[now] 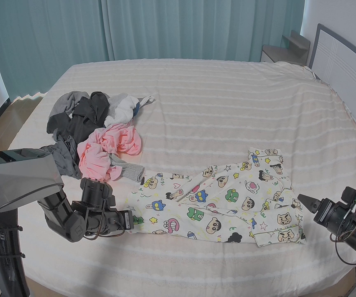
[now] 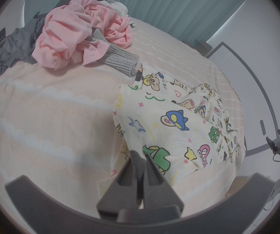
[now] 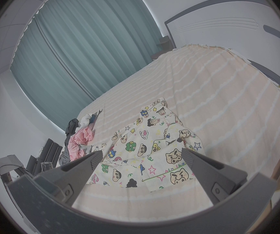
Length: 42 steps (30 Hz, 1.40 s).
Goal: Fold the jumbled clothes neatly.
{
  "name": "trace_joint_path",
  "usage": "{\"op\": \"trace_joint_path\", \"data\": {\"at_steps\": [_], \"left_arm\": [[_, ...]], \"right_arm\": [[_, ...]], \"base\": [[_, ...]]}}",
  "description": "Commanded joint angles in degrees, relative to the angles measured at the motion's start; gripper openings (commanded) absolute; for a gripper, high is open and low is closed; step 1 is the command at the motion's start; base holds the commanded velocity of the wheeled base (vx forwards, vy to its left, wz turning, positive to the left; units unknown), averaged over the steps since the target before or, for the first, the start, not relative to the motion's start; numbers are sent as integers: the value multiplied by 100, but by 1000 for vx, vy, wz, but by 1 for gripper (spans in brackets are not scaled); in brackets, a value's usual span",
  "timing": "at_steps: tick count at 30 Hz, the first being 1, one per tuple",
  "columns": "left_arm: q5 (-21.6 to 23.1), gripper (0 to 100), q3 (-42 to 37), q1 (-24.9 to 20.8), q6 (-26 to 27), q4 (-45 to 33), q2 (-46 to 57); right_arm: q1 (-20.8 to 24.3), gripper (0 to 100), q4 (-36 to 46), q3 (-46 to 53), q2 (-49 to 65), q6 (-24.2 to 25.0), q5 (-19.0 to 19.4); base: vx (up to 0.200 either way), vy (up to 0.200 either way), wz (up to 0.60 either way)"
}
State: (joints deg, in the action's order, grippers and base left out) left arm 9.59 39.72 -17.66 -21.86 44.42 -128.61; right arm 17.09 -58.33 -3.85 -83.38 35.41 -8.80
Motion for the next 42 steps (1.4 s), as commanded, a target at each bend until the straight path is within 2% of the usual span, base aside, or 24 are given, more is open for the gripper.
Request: {"op": "trace_joint_path", "data": {"at_steps": [1,10,32,33,42], "left_arm": [[-1,0,-342,-9,76,23,249],[-1,0,-1045,-35,331,840,161],[-124,0,-1405,-123,797,858,170],[-124,100,-1414,-132,797,858,178],[-195,100,-1361,9,727,884,539]], "right_arm": [[5,100,-12,25,-161,1,-8],[5,100,-3,34,-187,9,1],[57,100,-12,95,-310,9,10],[57,100,-12,95,-310,9,1],[57,100,-12,95,-336,9,1]], "base": [[0,0,0],[0,0,0],[0,0,0],[0,0,0],[0,0,0]]}}
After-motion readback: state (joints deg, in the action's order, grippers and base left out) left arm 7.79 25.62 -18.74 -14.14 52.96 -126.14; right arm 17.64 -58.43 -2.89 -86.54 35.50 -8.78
